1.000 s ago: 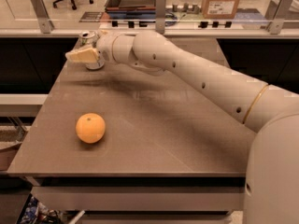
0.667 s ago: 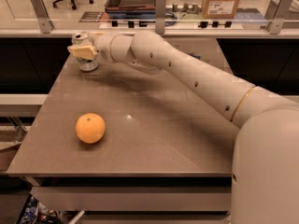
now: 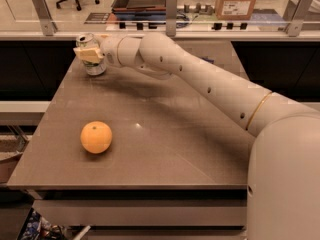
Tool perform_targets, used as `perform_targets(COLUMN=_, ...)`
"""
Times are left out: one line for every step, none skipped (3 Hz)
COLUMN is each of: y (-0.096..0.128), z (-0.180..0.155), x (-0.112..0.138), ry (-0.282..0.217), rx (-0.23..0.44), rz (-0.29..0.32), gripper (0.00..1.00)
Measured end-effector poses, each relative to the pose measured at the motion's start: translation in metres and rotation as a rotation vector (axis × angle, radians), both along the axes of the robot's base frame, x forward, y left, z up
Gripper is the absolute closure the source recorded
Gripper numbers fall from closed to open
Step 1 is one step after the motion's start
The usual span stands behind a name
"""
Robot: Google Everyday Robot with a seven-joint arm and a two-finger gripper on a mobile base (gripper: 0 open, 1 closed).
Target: Pick 7up can
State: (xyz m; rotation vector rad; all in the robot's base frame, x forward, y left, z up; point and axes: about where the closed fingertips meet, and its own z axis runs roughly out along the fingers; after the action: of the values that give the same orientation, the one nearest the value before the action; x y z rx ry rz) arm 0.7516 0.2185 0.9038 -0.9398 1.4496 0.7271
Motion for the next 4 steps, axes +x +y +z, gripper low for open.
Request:
perform_targets(y=0.003, z=0.000, x=-0.001, ry=0.001, rx=0.000, rz=0.004, gripper=1.00)
perform_targets(y=0.005, z=0.006, x=-0.003, ry=0.008, rx=0.027, rz=0.038, gripper=1.00)
perform_targets(y=-0.001, z=0.030, x=-0.008, ry=-0.014, rx=0.068, rz=0.104, gripper=1.00)
perform_targets(y=-0.006, z=0.062, x=-0.020, ry=-0.047, rx=0.058, rz=0.143, gripper=1.00)
